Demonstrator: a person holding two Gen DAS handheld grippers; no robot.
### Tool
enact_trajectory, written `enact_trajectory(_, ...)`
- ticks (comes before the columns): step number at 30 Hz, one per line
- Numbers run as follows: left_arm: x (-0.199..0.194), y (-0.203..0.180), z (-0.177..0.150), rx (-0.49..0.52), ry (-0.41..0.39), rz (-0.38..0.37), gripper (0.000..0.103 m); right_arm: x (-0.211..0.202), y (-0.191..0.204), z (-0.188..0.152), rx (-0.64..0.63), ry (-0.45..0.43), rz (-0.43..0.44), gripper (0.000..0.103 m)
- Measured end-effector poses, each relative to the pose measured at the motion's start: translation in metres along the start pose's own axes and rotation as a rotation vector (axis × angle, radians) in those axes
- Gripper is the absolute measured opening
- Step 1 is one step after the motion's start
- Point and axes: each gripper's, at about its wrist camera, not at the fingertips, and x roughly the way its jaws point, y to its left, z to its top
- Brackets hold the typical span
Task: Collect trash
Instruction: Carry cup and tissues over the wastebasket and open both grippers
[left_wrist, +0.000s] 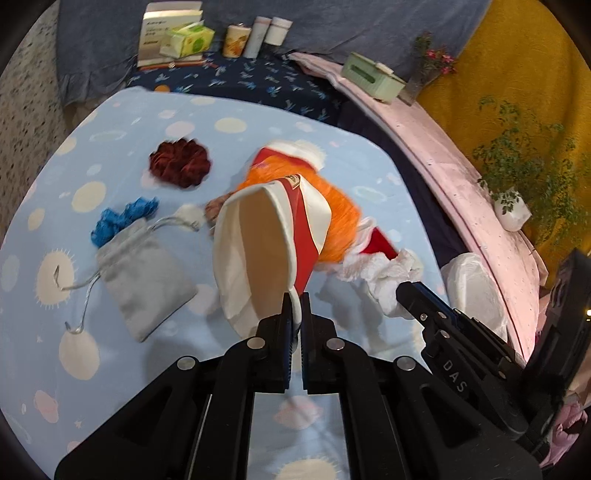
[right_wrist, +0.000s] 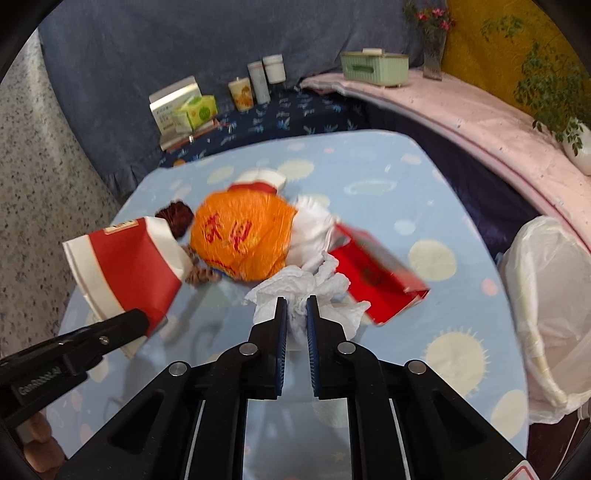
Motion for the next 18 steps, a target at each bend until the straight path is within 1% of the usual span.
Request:
enact_trajectory(4, -0.009, -0.030, 0.009, 0.049, -0.032, -0.029, 0.003, -0.033, -0.013, 0.016, 0.023, -0.077, -0.009, 0.010)
enact_trajectory(10, -0.019, -0.088, 0.018, 0.150, -0.071, -0.082, 0.003, -0.081, -0.046, 0.034, 0.070, -0.184, -0.044, 0.010)
enact_trajectory(15, -0.022, -0.139, 0.020, 0.236, -0.088, -0.131, 0.003, -0.117, -0.084, 0.042, 0.126, -0.267, -0.094, 0.010)
enact_trajectory(18, -0.022, -0.166, 0.018, 0.284, -0.098, -0.155, 0.003, -0.134, -0.110, 0.042, 0.164, -0.302, -0.132, 0.010)
